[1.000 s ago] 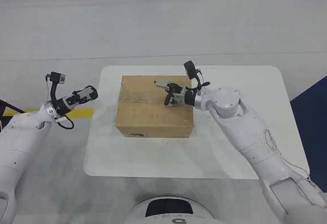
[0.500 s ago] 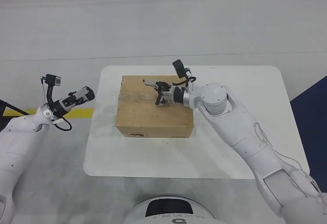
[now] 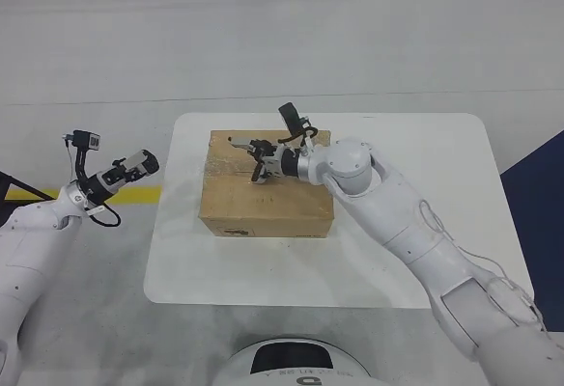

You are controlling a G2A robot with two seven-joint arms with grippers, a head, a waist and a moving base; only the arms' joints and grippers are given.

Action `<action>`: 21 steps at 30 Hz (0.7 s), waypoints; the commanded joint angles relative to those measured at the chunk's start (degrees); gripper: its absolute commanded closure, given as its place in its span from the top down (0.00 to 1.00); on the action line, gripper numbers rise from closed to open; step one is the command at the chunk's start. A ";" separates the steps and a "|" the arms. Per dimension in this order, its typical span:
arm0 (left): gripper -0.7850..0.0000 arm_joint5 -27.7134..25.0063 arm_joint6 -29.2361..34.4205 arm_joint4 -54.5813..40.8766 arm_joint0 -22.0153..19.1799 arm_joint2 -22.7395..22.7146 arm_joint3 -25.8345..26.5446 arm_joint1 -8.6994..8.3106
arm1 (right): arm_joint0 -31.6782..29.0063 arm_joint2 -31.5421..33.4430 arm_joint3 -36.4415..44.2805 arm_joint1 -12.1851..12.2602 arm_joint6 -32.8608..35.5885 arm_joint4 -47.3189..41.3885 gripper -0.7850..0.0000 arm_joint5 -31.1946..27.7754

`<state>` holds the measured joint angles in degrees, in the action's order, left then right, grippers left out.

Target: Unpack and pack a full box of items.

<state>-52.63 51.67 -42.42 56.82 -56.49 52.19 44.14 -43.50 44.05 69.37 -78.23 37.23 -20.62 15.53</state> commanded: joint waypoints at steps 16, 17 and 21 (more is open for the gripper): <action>1.00 -0.99 -1.00 -0.63 1.93 0.08 0.76 -0.97 | 3.24 -3.28 -6.29 -4.39 -0.23 -5.60 1.00 -7.96; 1.00 -1.04 -1.04 -0.62 2.01 0.08 0.78 -1.03 | 3.05 -2.85 -6.00 -4.28 0.45 -5.58 1.00 -8.43; 1.00 -1.20 -1.20 -0.79 2.25 0.10 0.69 -1.21 | 2.40 -1.65 -5.00 -3.68 2.54 -4.64 1.00 -8.99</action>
<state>-53.79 50.51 -43.19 59.04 -56.39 52.93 42.98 -41.11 42.42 64.38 -81.91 39.91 -25.20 6.48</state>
